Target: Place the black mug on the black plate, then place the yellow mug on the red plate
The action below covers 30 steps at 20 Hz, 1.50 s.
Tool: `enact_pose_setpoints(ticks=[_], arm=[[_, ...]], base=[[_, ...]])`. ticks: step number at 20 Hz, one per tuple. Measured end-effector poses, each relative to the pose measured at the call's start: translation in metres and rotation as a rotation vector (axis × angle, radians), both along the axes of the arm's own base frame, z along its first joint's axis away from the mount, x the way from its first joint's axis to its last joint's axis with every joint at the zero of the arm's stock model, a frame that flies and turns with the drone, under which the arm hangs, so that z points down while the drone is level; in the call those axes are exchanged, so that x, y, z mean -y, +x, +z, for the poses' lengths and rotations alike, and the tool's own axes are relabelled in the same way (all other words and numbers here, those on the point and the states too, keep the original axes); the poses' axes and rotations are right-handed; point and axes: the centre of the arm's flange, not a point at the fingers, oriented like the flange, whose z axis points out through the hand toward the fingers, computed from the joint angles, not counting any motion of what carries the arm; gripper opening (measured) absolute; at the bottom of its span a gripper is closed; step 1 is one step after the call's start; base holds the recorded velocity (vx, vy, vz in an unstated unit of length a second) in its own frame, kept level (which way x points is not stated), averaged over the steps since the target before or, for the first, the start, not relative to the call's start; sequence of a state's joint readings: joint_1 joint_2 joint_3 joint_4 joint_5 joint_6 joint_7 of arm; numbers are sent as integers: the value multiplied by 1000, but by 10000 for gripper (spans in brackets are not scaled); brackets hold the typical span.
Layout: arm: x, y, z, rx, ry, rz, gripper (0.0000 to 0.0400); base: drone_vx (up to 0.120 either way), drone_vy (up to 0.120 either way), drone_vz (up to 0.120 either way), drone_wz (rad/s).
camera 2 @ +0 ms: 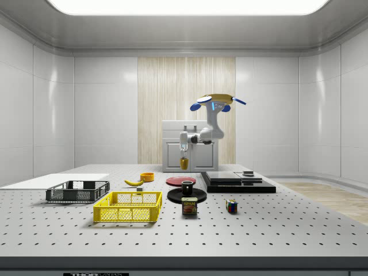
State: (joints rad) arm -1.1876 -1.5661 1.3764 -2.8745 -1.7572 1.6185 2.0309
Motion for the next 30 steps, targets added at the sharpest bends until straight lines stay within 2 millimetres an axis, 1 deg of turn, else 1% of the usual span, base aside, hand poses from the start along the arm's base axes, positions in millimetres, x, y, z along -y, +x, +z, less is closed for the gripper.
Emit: enact_pose_setpoints(ticks=[2,7,13,16,22,24,30], arm=[[0,0,0,0,0,0,99],[0,0,0,0,0,-51,99],[0,0,0,0,0,-186,100],[0,0,0,0,0,-247,100],[0,0,0,0,0,-385,100],[1,0,0,-1,0,-438,100],[5,0,0,-1,0,-532,100]], base=[[0,-60,0,0],[0,0,0,-300],[0,0,0,-300],[0,0,0,-67],[0,0,0,-300],[0,0,-100,-250],[0,0,-120,0]])
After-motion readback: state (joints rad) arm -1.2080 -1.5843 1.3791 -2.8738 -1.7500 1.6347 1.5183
